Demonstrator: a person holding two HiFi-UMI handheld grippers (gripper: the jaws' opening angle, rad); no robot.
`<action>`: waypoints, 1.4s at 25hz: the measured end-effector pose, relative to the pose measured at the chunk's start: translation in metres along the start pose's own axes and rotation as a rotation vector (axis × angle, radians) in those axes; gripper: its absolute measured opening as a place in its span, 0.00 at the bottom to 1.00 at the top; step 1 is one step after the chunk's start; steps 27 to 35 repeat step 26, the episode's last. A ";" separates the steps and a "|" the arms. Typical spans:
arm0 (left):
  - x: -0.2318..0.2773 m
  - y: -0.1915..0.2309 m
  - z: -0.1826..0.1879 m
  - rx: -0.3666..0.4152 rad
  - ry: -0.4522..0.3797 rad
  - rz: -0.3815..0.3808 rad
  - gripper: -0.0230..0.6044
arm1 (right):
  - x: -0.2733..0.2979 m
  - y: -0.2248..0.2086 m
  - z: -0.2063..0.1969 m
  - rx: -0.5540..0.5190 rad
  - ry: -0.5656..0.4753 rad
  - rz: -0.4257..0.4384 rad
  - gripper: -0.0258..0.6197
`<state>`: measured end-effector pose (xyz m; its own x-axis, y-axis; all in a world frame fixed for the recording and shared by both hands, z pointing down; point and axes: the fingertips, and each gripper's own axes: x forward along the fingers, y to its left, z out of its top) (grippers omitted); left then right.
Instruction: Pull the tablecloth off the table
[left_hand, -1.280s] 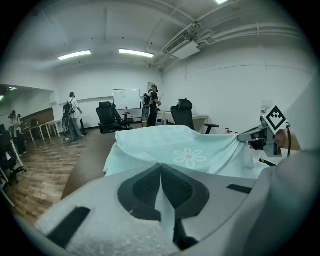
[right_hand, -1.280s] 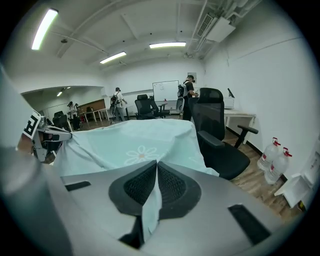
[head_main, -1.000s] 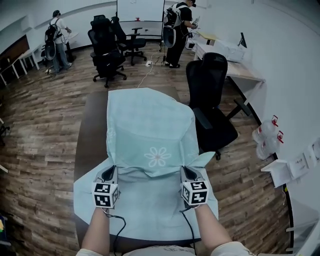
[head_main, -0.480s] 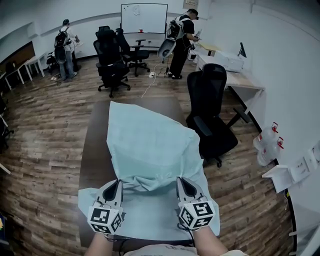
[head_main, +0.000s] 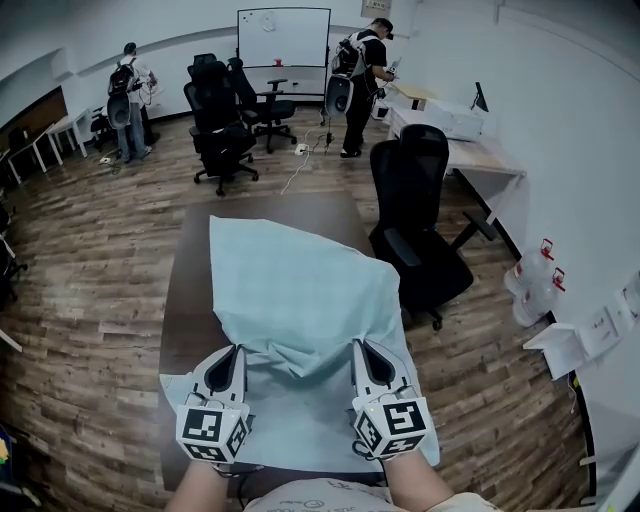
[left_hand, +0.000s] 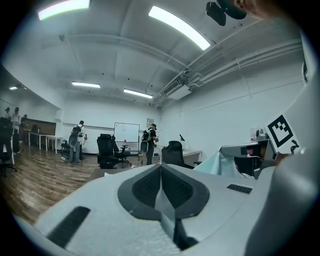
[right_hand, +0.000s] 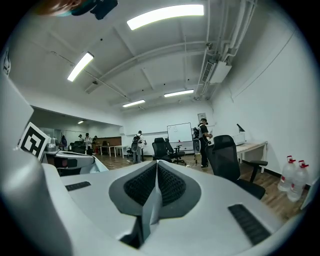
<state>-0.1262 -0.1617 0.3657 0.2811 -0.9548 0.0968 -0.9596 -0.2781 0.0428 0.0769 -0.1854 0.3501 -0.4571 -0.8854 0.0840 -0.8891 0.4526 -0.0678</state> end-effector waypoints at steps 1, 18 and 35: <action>0.001 -0.001 -0.001 0.005 0.004 0.000 0.05 | 0.001 0.000 -0.001 -0.001 0.003 0.001 0.06; 0.006 0.005 -0.014 0.018 0.045 -0.008 0.05 | 0.008 -0.001 -0.011 0.028 0.042 -0.003 0.06; 0.013 0.017 -0.027 0.037 0.072 0.015 0.05 | 0.017 -0.006 -0.018 0.046 0.053 -0.008 0.06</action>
